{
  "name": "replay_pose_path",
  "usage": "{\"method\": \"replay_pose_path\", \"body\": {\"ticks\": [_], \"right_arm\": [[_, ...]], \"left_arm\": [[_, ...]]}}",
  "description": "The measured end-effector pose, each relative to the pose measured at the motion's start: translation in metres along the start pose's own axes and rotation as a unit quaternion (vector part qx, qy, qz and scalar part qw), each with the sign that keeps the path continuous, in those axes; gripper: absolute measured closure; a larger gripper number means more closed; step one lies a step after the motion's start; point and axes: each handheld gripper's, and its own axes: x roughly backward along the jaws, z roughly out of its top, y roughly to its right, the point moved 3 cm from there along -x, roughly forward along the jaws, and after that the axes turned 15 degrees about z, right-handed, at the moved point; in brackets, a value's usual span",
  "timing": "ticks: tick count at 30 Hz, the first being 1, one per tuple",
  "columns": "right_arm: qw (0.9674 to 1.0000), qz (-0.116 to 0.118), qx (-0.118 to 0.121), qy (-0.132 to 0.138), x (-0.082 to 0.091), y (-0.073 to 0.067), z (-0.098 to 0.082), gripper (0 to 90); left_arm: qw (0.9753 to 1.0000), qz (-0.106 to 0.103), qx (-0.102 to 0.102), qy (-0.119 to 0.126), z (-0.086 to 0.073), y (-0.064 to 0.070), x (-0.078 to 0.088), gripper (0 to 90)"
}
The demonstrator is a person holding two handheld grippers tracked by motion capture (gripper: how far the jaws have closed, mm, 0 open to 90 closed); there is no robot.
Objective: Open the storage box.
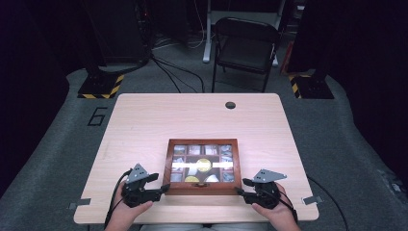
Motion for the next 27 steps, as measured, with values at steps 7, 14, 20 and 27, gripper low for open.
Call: {"method": "replay_pose_path", "body": {"ticks": [7,14,20,27], "right_arm": [[0.9999,0.011,-0.007,-0.004,-0.0022,0.0000,-0.0010,52.4],[0.9997,0.003,0.006,-0.025,-0.0050,-0.0005,-0.0041,53.0],[0.9990,-0.015,0.021,-0.036,-0.0069,-0.0014,-0.0033,54.1],[0.9990,-0.014,0.017,-0.038,-0.0069,-0.0011,-0.0027,54.3]], "left_arm": [[1.0000,0.000,-0.001,-0.003,-0.0003,-0.0003,0.0000,34.7],[1.0000,0.002,-0.001,0.000,-0.0004,-0.0011,-0.0005,34.7],[1.0000,-0.001,-0.004,-0.003,-0.0010,-0.0013,-0.0002,34.6],[1.0000,-0.001,-0.002,-0.007,-0.0028,0.0007,-0.0004,35.0]]}}
